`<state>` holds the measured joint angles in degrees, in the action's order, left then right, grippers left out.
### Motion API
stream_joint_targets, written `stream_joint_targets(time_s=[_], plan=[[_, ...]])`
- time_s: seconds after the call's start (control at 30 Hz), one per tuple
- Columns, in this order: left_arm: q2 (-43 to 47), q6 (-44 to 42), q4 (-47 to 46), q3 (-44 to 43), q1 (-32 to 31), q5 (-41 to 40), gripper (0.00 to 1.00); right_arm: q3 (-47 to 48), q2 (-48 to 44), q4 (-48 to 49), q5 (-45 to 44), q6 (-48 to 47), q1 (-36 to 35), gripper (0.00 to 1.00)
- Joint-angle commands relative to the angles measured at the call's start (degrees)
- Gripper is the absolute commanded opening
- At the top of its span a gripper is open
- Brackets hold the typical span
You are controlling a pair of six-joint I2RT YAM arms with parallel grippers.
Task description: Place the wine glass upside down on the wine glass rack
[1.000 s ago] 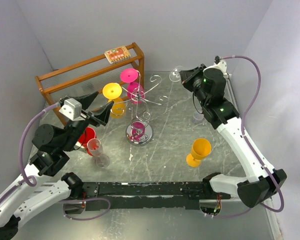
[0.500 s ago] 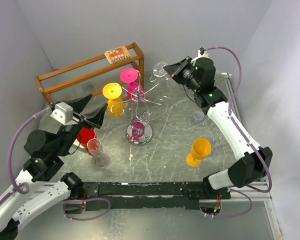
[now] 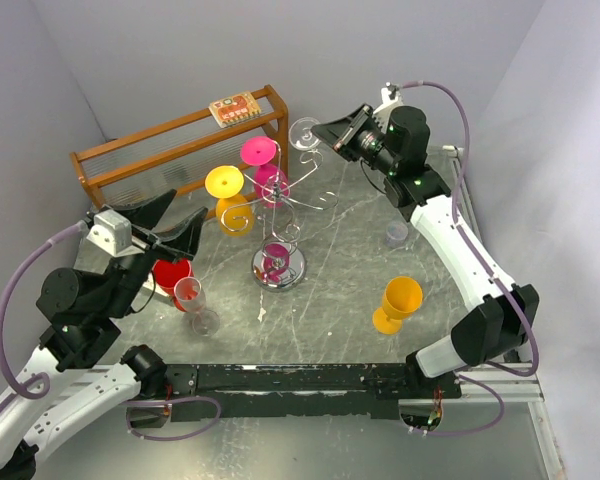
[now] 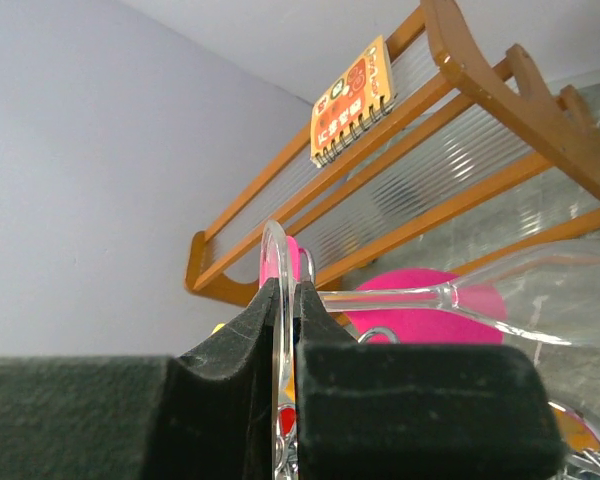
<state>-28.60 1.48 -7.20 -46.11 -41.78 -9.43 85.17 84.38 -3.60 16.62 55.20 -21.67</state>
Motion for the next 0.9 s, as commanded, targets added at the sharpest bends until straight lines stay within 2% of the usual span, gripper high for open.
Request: stream_joint_targets(time_s=[0.0, 0.53, 0.87], plan=[[1.1, 0.3, -0.1, -0.3, -0.2, -1.4, 0.77, 0.8, 0.6, 3.3, 3.2, 1.3, -0.4, 0.0], [0.3, 0.2, -0.2, -0.3, -0.2, -1.6, 0.77, 3.0, 2.2, 0.9, 5.1, -0.6, -4.0, 0.0], [-0.1, 0.3, -0.5, 0.0, -0.2, -2.0, 0.78, 1.1, -1.6, -3.5, 5.4, -1.7, -4.3, 0.0]])
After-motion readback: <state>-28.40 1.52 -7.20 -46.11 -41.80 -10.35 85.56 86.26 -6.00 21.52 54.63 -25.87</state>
